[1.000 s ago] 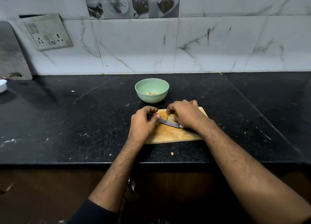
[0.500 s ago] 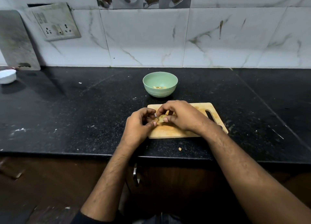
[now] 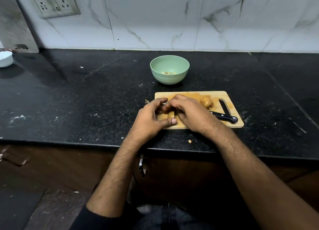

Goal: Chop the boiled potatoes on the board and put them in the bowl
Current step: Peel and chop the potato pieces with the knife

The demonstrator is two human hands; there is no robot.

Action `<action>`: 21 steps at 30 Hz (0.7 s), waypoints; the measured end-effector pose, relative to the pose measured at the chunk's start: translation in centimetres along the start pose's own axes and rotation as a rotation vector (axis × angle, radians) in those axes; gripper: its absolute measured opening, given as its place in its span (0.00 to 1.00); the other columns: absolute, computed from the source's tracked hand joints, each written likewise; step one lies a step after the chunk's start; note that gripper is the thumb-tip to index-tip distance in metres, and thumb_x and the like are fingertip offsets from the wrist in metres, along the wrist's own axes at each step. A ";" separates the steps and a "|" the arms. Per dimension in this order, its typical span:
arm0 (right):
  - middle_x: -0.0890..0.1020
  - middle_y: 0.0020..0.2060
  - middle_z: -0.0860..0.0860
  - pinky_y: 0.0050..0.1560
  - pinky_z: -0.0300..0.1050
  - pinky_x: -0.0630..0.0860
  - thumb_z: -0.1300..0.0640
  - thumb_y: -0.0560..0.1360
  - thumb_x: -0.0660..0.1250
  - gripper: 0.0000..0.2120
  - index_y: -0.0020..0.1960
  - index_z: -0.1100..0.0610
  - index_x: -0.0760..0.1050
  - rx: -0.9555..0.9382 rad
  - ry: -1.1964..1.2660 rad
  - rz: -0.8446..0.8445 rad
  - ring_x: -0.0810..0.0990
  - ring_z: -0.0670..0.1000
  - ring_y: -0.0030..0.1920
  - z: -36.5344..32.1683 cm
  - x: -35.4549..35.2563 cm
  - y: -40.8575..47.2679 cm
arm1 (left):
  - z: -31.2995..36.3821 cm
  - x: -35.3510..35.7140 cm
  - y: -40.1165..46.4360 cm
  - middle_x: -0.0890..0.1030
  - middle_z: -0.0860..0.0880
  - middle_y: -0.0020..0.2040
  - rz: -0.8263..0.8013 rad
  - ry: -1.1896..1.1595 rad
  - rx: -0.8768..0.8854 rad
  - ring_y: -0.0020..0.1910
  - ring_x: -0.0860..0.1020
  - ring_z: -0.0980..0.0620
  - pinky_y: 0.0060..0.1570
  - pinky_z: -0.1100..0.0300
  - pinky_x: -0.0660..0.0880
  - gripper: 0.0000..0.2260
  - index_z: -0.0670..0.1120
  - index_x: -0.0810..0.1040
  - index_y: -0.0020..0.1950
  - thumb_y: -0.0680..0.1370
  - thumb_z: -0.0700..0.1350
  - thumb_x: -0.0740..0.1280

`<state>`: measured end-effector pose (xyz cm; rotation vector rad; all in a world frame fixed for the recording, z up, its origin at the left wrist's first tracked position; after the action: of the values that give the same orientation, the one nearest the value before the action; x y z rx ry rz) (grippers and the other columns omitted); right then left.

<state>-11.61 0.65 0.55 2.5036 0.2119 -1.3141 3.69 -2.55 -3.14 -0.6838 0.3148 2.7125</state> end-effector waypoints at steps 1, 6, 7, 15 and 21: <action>0.77 0.54 0.42 0.58 0.54 0.76 0.71 0.74 0.64 0.25 0.57 0.43 0.78 0.021 -0.054 0.050 0.77 0.47 0.57 0.1 -0.5 -0.2 | -0.1 0.2 0.1 0.84 0.57 0.53 0.008 -0.014 0.002 0.56 0.80 0.58 0.64 0.53 0.76 0.34 0.52 0.75 0.70 0.66 0.52 0.82; 0.74 0.60 0.48 0.56 0.48 0.69 0.59 0.80 0.66 0.17 0.66 0.45 0.74 0.197 -0.466 0.038 0.73 0.53 0.61 1.2 -3.5 -1.9 | 0.2 0.7 0.2 0.84 0.61 0.49 0.090 0.018 -0.010 0.51 0.80 0.64 0.64 0.49 0.75 0.23 0.58 0.80 0.58 0.66 0.57 0.80; 0.73 0.60 0.49 0.54 0.48 0.70 0.59 0.81 0.65 0.17 0.67 0.46 0.74 0.228 -0.486 0.008 0.73 0.54 0.60 1.3 -3.7 -2.4 | 0.3 0.8 0.2 0.83 0.62 0.48 0.120 0.049 -0.009 0.50 0.80 0.64 0.64 0.47 0.75 0.21 0.59 0.81 0.55 0.65 0.61 0.78; 0.73 0.61 0.50 0.58 0.50 0.73 0.70 0.78 0.59 0.29 0.71 0.45 0.68 0.275 -0.575 -0.109 0.71 0.55 0.60 1.3 -3.6 -3.1 | 1.4 1.0 0.7 0.80 0.59 0.50 0.237 0.223 0.031 0.52 0.78 0.58 0.64 0.44 0.71 0.15 0.57 0.79 0.53 0.70 0.59 0.75; 0.77 0.52 0.51 0.51 0.47 0.74 0.63 0.75 0.66 0.18 0.64 0.53 0.74 0.327 -0.455 -0.070 0.76 0.54 0.55 1.4 -3.6 -2.5 | 1.8 1.1 1.3 0.80 0.57 0.51 0.256 0.314 0.025 0.54 0.77 0.54 0.60 0.47 0.69 0.17 0.54 0.79 0.56 0.72 0.60 0.74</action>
<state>-15.41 2.55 2.24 2.3693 -0.0216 -2.0431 1.52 -2.98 -1.98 -1.1361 0.5440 2.8252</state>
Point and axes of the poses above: each hand's wrist, its own y-axis towards the middle knuckle, its own x-axis out of the palm, z = x × y, the point moved 4 cm from there along y, towards the middle knuckle
